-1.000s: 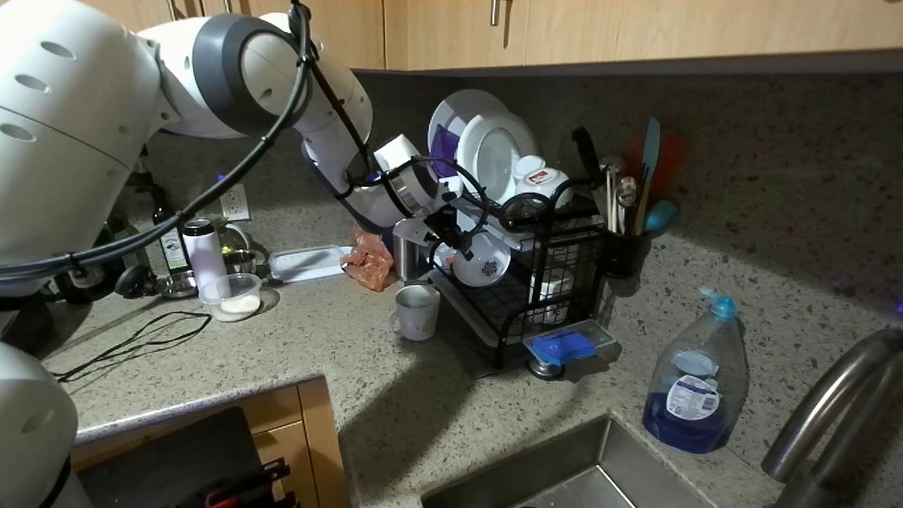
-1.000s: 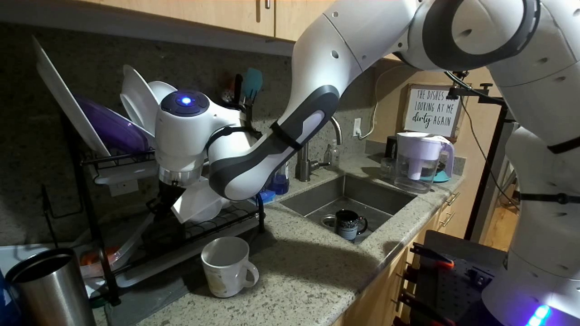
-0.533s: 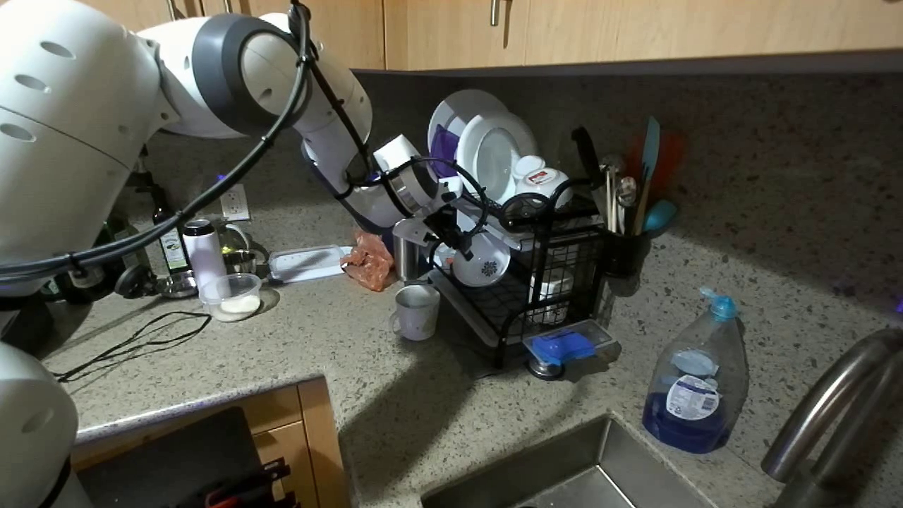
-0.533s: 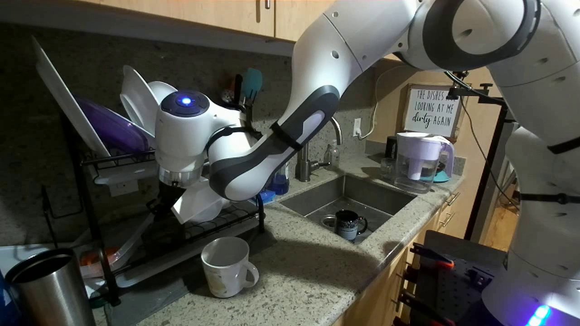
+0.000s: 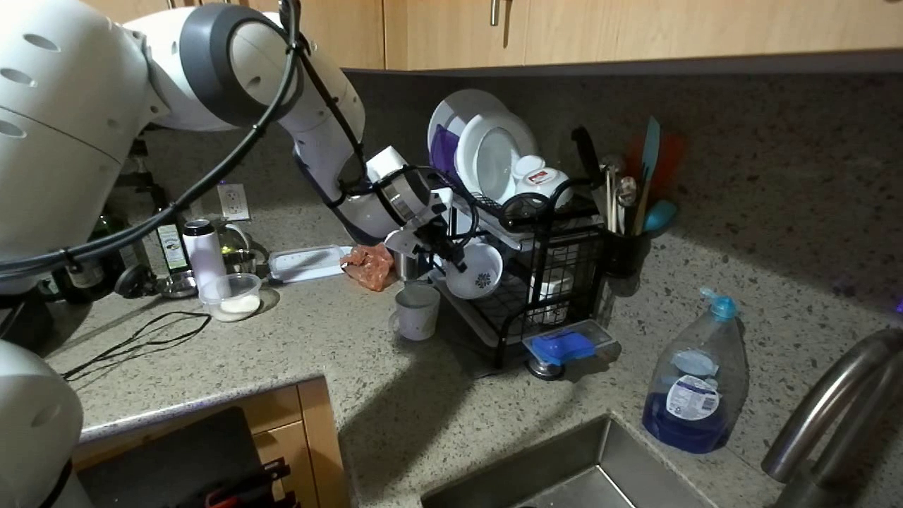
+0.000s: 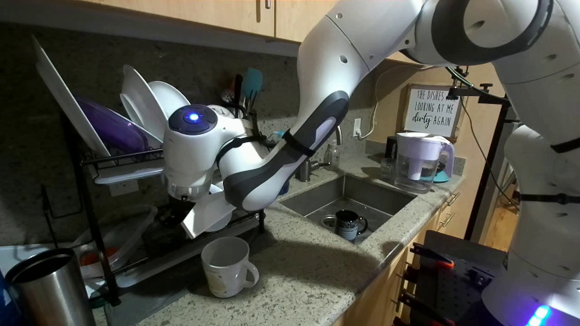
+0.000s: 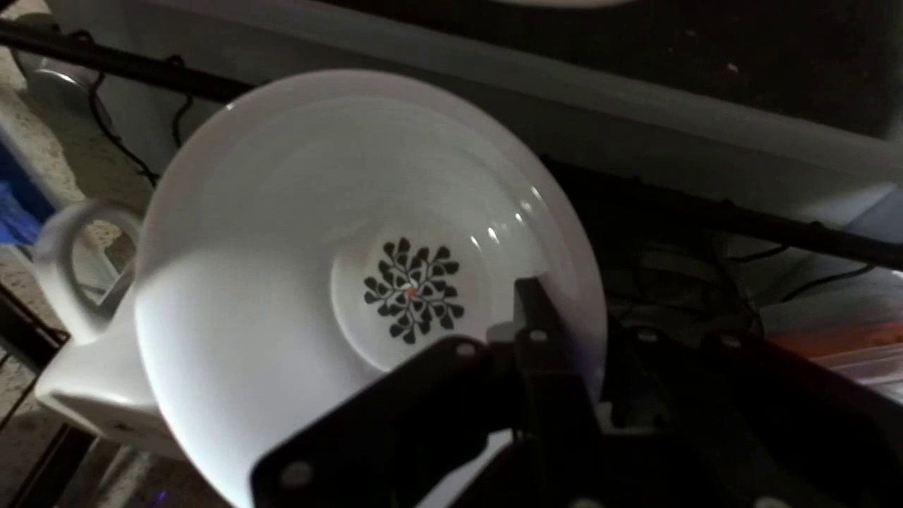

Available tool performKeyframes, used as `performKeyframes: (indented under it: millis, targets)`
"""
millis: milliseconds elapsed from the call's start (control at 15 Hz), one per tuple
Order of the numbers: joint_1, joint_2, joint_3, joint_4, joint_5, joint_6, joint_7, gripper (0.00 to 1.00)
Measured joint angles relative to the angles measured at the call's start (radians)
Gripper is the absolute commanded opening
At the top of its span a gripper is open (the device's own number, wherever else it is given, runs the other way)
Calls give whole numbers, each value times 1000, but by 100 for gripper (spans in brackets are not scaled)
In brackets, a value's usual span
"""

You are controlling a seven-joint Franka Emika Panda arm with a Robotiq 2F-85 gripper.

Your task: Put the white bowl on the bottom shelf of the dish rack

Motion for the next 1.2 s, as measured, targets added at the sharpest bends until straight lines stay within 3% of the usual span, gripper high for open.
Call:
performKeyframes:
  millis: [467,1200]
  targets:
    - [6,8,-36,-25,-253,53,250,6]
    - [61,14,-108,-11,-433,93,504,6]
